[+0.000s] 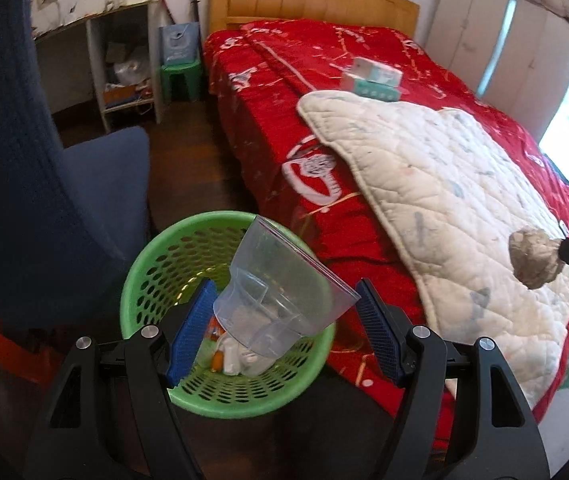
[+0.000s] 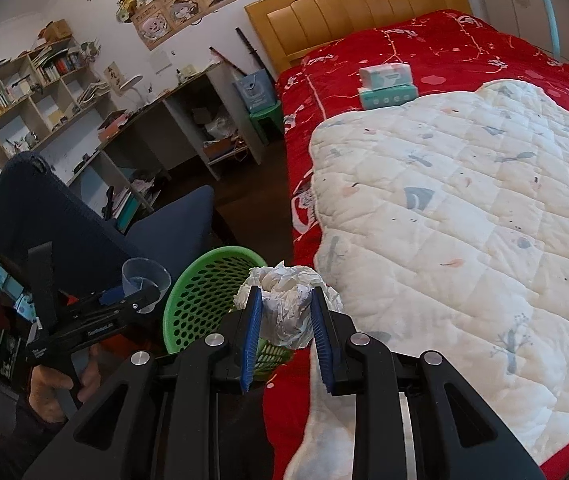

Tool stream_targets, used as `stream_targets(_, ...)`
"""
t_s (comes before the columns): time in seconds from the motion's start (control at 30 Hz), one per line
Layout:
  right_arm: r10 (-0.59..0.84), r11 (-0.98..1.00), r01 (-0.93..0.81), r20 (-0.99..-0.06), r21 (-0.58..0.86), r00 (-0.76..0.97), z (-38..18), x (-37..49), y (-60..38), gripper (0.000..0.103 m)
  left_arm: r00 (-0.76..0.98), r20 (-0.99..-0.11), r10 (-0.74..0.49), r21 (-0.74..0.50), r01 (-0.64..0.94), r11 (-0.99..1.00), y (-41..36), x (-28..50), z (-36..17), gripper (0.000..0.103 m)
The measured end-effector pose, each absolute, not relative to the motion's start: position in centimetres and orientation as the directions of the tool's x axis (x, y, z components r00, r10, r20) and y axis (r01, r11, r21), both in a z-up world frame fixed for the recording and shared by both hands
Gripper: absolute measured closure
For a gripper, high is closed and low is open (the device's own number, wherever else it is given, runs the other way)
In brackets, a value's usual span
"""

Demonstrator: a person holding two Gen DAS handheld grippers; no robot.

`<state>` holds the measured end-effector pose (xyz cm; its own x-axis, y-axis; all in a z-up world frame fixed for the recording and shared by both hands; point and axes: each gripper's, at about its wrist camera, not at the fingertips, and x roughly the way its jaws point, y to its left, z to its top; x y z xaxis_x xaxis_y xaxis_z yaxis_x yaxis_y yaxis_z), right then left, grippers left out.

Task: Collect trash
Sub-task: 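Carry the clear cup with the left tool into the basket while the right tool carries the bag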

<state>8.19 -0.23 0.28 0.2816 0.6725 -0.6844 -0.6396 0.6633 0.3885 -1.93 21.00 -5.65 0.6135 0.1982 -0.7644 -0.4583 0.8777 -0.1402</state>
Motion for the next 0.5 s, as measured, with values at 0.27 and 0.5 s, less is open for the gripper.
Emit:
stream_targets(0.27,0.68,0.642,-0.658,-0.688,0.394,0.252,-0.1,7.6,1.8,0.079,0.589,-0.783,0.199,-0.161,-0.502,0.85,23.4,-1.6,-7.0,0.031)
stream_targets(0.5,0.685,0.624,-0.675,-0.691,0.394,0.231,-0.3,7.2,3.4,0.078,0.584,-0.786,0.202,-0.184,-0.533,0.826,24.7,-2.5,-7.7,0.025)
